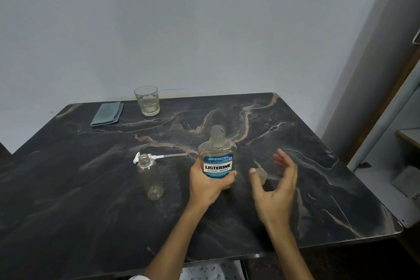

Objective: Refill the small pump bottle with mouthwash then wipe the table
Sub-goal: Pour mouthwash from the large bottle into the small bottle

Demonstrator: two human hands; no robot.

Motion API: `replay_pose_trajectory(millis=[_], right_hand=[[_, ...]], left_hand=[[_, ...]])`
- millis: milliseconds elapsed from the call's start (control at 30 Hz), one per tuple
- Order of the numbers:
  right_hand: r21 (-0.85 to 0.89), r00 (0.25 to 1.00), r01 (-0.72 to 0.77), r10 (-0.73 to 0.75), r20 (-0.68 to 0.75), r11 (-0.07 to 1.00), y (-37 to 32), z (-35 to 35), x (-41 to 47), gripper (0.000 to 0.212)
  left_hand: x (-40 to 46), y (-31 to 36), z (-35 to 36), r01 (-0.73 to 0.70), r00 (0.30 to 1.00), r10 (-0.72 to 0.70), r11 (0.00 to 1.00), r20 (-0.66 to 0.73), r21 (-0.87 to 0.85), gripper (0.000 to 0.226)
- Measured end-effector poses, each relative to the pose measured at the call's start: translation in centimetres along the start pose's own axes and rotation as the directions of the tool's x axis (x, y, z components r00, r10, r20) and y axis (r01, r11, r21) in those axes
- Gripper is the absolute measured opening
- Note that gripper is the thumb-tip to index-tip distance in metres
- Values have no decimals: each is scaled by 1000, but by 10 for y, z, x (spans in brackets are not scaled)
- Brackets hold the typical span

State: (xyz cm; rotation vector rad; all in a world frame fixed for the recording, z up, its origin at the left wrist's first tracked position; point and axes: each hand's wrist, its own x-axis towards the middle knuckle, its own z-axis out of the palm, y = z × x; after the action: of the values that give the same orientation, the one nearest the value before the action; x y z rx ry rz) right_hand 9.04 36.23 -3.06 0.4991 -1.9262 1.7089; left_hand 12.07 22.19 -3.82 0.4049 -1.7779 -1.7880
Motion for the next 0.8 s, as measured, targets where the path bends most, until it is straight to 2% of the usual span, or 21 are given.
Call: replay_pose_trajectory(millis=[100, 167, 200, 267, 367, 433, 533, 633, 700, 800], right_hand=[[77, 988, -54, 42, 148, 996, -18, 31, -5, 93], [96, 949, -126, 92, 301, 987, -27, 50, -1, 118], [107, 928, -157, 110, 357, 982, -30, 57, 3, 123], [113, 920, -170, 116, 375, 979, -31, 67, 8, 121], [137, 936, -176, 122, 330, 975, -28, 73, 10, 106], [153, 946, -168, 115, 303, 974, -26, 75, 8, 95], [163, 956, -139, 89, 280, 977, -21, 77, 3, 86], [163, 960, -129, 82, 268, 978, -17, 79, -1, 83], [163, 961, -126, 80, 264, 979, -15, 79, -2, 85], [165, 959, -114, 65, 275, 980, -11, 79, -4, 88]], left_hand=[[2, 3, 1, -6, 1000, 6, 999, 13, -33, 51], [3, 7, 2, 18, 1000, -15, 990, 21, -139, 55], [5, 8, 2, 27, 999, -22, 984, 29, -176, 53], [5, 8, 1, 37, 999, -31, 977, 33, -211, 52], [6, 7, -1, 62, 998, -55, 975, 41, -212, 83], [5, 5, -2, 54, 998, -51, 978, 20, -203, 86], [6, -1, -4, 61, 998, -59, 984, 18, -167, 77], [3, -4, -9, 57, 998, -52, 991, 44, -125, 50], [-2, 5, -14, 35, 998, -34, 999, 44, -18, 53], [-24, 23, -28, -13, 995, -13, 970, 102, 241, 71]])
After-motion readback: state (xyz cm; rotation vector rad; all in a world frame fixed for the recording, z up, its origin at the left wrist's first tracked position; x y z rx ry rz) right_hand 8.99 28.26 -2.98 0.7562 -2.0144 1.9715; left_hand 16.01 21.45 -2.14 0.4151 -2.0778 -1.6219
